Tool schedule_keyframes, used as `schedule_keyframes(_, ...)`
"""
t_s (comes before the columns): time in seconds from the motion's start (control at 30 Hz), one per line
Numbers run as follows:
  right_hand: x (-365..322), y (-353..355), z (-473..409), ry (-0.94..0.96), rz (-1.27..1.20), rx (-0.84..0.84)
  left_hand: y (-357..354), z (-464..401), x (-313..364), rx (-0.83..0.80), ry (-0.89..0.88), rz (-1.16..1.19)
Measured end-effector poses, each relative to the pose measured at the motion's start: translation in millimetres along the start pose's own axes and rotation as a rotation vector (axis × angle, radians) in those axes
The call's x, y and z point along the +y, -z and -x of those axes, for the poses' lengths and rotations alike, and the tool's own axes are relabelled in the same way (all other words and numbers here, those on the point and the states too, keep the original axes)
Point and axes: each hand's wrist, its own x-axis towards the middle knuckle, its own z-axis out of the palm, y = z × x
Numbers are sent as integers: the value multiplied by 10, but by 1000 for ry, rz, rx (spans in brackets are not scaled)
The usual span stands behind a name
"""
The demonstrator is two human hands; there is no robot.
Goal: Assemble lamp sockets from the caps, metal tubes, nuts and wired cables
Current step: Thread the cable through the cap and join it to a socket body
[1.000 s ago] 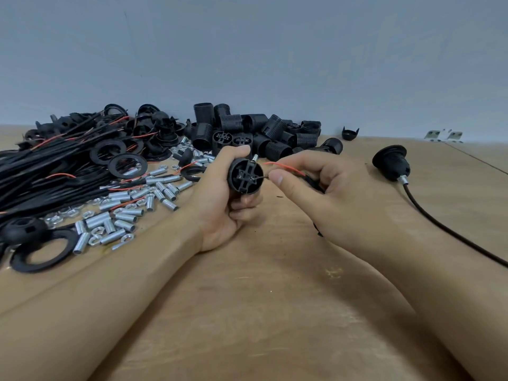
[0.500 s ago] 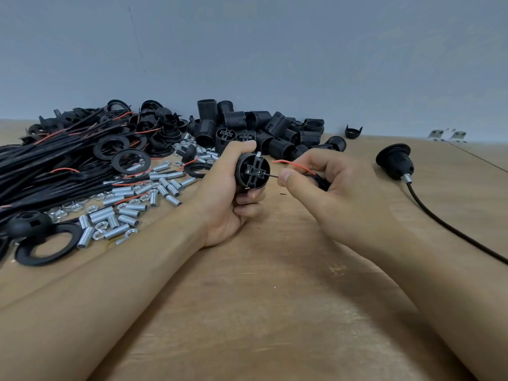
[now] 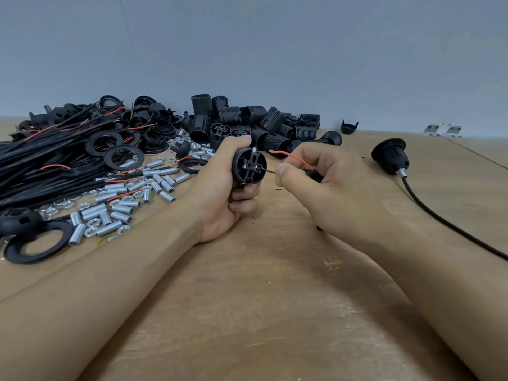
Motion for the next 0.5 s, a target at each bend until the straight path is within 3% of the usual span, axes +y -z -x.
schedule_keyframes(0.5,-19,-13,-12,-33,56,3,-31,13,17,-1,6,-57)
